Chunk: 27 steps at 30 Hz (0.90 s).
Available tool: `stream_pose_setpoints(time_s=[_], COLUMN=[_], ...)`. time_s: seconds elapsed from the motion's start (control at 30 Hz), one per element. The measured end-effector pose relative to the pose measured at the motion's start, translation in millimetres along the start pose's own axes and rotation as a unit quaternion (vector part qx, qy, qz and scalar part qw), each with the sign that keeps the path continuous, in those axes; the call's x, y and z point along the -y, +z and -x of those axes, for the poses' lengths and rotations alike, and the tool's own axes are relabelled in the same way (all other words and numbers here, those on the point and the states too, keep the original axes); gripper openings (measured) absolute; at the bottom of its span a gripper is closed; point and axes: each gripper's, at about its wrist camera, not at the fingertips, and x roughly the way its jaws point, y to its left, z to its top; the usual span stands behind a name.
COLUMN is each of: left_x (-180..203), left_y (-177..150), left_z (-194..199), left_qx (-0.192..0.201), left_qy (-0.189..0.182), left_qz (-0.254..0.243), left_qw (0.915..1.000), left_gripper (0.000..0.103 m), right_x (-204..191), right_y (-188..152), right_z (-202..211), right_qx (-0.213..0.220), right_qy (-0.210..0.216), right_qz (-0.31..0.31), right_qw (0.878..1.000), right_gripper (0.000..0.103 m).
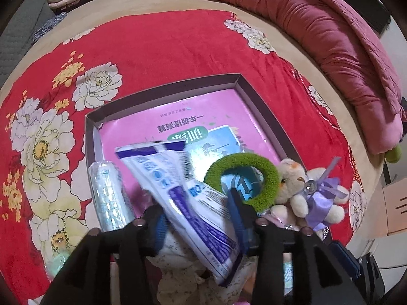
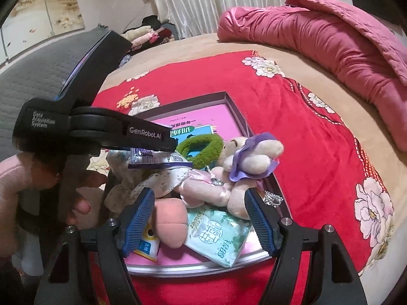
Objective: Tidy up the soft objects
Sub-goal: 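Open both tools to release the wipes packet and sponge into the tray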
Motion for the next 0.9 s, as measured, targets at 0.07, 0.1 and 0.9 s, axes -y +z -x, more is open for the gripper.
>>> stream_pose_setpoints(time_s=[0.07,0.1,0.9], left_x=[2.2,3.8,22.7], left_y=[-0.3,-0.6,0.9], left_z=[3.2,5.3,76.4], left_qx=[0.004,0.008,0.107], left_qy=[-0.001,-0.001,0.012], left_qz=[-0.006,-0.009,-0.069], left_qw=[1.0000,0.9999,0.9918], left_gripper=[0.057,0.058,0.072], right_x=[1.0,1.3,2.8], right_y=[0.4,0.5,13.4], right_z=[0.6,0.6,4.6], right_qx=[0.001,-0.001,0.016], right_qy=[-0.003,-0.003,-0.022], right_qz=[-0.001,-0.002,-0.003], right_qw=[1.000,1.000,1.000], right_gripper=[0.075,0.075,0.076])
